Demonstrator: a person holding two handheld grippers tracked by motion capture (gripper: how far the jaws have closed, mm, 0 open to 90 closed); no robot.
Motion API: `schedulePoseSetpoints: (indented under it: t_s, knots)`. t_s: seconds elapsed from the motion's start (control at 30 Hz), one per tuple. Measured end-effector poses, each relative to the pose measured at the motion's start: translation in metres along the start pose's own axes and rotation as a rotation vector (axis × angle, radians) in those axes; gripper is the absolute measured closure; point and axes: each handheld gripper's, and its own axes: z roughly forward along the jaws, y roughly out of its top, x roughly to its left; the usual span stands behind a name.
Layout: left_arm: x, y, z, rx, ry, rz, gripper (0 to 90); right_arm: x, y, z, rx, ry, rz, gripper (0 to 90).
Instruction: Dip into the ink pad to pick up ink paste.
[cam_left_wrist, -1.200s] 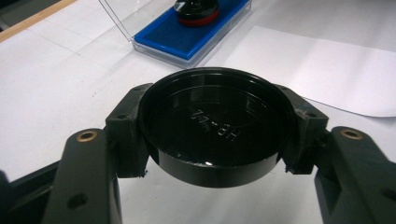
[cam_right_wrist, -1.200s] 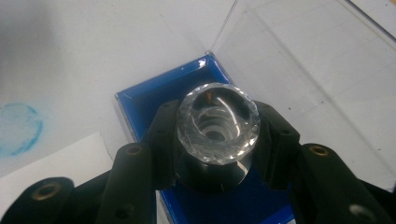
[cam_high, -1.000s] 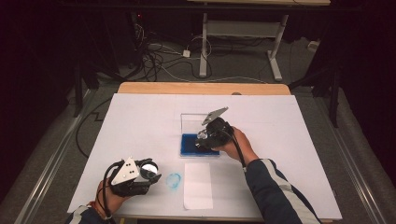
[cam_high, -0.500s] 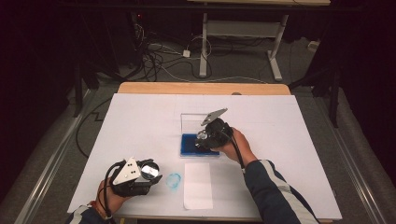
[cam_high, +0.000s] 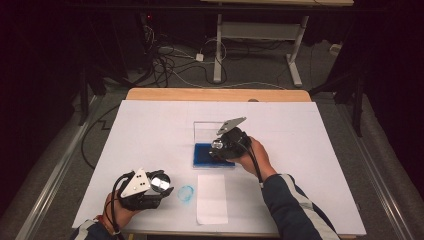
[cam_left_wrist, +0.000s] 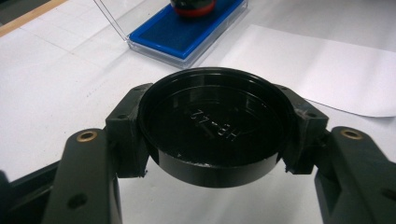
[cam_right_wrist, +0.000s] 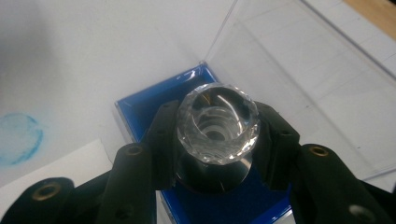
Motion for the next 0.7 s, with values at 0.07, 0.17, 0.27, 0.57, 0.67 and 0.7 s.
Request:
schedulePoseSetpoints:
  t_s: [0.07, 0.17, 0.27, 0.57, 0.67, 0.7]
  knots:
    - [0.0, 0.0, 0.0, 0.001, 0.0, 0.0, 36.1, 0.0, 0.0, -0.004, -0.014, -0.005, 0.002, 56.5]
    - [0.0, 0.0, 0.0, 0.004, 0.002, 0.003, 36.0, 0.001, 0.001, -0.009, -0.037, -0.008, -0.001, 56.5]
    - [0.0, 0.0, 0.0, -0.003, 0.008, 0.001, 36.1, 0.005, 0.002, -0.017, -0.061, -0.012, -0.01, 56.5]
    - [-0.001, 0.0, 0.0, 0.002, 0.012, 0.004, 36.0, 0.011, -0.004, -0.044, -0.138, -0.011, -0.014, 56.5]
    - [-0.002, 0.0, 0.001, 0.004, 0.01, 0.002, 36.1, 0.015, -0.008, -0.05, -0.152, -0.005, -0.022, 56.5]
    - [-0.002, 0.0, 0.002, 0.007, 0.01, 0.002, 36.1, 0.016, -0.01, -0.052, -0.158, 0.002, -0.023, 56.4]
